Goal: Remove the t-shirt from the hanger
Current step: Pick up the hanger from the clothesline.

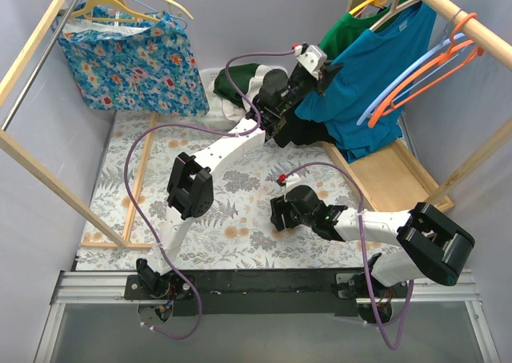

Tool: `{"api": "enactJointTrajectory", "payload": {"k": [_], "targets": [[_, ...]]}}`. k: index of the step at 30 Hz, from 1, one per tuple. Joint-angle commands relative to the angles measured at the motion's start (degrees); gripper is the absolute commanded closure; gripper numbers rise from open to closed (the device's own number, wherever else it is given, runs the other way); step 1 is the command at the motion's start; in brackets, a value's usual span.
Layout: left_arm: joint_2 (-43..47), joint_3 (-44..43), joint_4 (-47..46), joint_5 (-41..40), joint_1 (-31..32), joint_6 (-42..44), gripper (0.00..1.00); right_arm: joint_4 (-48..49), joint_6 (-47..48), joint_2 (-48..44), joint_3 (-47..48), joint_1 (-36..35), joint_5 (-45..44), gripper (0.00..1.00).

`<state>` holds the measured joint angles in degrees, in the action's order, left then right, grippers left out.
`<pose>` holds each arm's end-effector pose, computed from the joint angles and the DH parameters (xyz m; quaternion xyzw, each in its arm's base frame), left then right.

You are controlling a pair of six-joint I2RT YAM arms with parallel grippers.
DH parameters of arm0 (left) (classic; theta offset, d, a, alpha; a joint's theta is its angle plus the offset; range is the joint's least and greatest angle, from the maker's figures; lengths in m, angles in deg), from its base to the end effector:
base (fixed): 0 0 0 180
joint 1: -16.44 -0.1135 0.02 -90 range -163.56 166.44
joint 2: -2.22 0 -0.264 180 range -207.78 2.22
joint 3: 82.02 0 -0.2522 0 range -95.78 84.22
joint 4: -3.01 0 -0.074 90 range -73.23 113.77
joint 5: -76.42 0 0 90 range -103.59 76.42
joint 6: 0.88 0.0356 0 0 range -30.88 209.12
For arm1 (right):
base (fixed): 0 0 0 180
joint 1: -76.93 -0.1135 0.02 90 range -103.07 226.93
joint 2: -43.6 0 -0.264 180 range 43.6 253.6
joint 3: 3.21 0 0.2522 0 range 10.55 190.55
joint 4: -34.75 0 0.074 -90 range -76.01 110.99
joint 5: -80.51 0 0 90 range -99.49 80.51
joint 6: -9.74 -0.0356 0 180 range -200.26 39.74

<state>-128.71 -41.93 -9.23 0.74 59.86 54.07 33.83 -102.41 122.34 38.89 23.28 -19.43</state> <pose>0.3885 -0.3798 0.3916 0.1435 0.5514 -0.5724 0.5897 0.1574 0.2036 0.1554 -0.2058 0.8706 0.2091 0.3951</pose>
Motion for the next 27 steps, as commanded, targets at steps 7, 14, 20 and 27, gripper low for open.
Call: {"api": "enactJointTrajectory", "payload": {"k": [7, 14, 20, 27], "targets": [[7.1, -1.2, -13.5, -2.2, 3.3, -1.0, 1.00, -1.4, -1.0, 1.4, 0.1, -0.2, 0.8, 0.32], [9.9, 4.4, -16.3, -4.0, 3.6, -0.1, 1.00, -1.6, -1.1, -0.2, -0.7, -0.2, 0.6, 0.32], [18.7, 14.2, -19.4, -4.7, 3.8, 2.5, 1.00, -2.9, -1.5, -1.7, -0.8, -0.2, -0.5, 0.32], [22.3, 15.1, -18.7, -5.6, 3.8, 4.9, 1.00, -3.3, -1.5, -1.5, -0.1, -0.2, 0.2, 0.33]]}}
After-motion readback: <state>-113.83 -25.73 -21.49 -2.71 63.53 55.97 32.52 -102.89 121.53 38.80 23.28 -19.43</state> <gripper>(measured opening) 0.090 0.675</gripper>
